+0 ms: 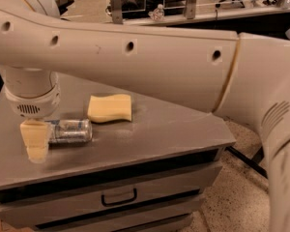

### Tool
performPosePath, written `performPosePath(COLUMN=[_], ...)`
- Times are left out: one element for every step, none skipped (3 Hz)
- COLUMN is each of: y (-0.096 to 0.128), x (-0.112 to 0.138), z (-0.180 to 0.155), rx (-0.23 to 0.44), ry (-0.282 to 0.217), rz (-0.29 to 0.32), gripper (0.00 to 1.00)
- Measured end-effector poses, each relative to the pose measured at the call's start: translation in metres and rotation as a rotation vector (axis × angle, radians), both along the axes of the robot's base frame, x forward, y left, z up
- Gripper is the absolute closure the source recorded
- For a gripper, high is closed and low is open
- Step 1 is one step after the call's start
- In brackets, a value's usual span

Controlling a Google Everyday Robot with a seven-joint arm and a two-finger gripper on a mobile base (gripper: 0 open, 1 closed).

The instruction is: Place redbull can upright

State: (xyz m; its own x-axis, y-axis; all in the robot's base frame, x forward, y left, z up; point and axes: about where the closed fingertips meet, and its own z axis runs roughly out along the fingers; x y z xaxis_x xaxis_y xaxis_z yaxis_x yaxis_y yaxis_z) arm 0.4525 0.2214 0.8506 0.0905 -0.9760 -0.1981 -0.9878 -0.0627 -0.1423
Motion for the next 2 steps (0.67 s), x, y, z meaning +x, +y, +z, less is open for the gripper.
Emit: performPosePath(y=[0.0016,-0.0015], x=[-0.0010,0.0048], z=[-0.0082,-0.0033], rx=[-0.013,0.003], ry=[0.018,0.023], rz=[-0.005,-0.012], gripper=[0.40,0.63])
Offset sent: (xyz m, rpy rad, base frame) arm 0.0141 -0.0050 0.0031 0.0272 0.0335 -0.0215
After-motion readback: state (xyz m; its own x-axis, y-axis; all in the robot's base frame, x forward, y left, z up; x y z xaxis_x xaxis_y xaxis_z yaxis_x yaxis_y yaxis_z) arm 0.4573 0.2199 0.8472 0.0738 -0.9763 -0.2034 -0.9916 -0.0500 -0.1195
